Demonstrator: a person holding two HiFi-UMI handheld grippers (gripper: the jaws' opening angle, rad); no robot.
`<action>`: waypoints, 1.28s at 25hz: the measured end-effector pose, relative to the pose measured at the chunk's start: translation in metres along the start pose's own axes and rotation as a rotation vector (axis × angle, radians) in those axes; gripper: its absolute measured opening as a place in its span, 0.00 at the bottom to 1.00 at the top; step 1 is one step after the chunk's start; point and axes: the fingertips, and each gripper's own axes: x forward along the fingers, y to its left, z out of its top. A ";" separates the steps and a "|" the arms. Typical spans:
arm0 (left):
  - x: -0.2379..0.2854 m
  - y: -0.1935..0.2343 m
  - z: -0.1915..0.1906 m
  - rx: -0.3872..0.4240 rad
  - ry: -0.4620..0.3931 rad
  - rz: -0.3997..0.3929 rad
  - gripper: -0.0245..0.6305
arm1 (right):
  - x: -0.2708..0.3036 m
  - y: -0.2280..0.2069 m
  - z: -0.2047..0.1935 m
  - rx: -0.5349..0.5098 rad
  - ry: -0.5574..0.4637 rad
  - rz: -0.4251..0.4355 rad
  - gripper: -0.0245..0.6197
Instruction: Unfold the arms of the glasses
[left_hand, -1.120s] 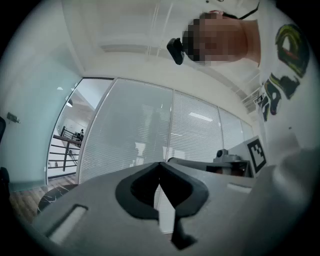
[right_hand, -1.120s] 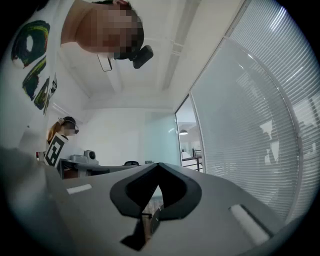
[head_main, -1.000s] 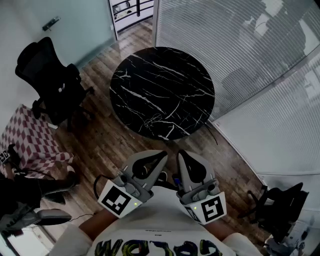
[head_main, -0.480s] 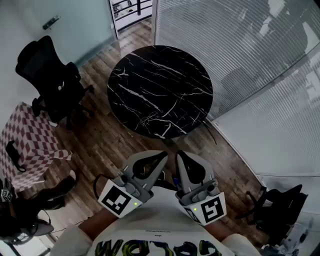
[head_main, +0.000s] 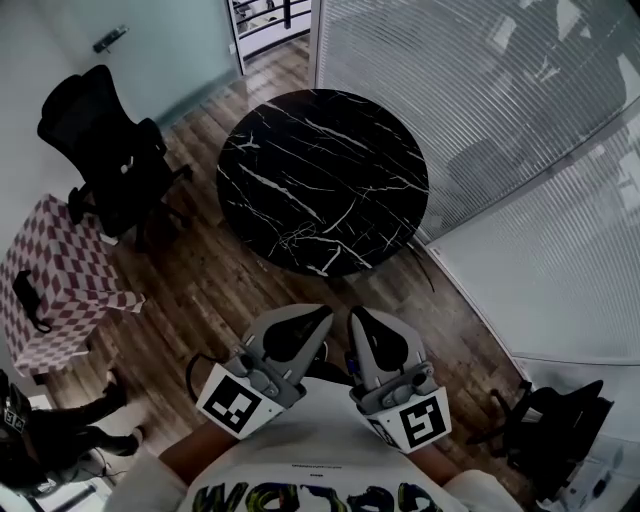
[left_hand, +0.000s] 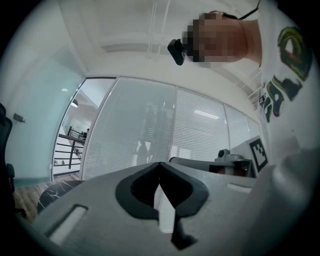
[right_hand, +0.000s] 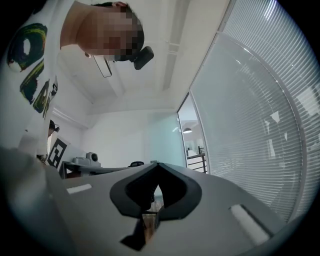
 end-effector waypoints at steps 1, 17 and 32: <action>0.000 0.003 -0.001 -0.001 0.002 0.005 0.04 | 0.002 0.000 -0.001 0.003 0.002 0.004 0.04; 0.025 0.098 0.005 -0.015 0.003 -0.011 0.04 | 0.094 -0.024 -0.010 -0.014 0.004 -0.012 0.04; 0.037 0.200 0.022 -0.040 0.001 -0.063 0.04 | 0.198 -0.032 -0.019 -0.040 0.026 -0.040 0.04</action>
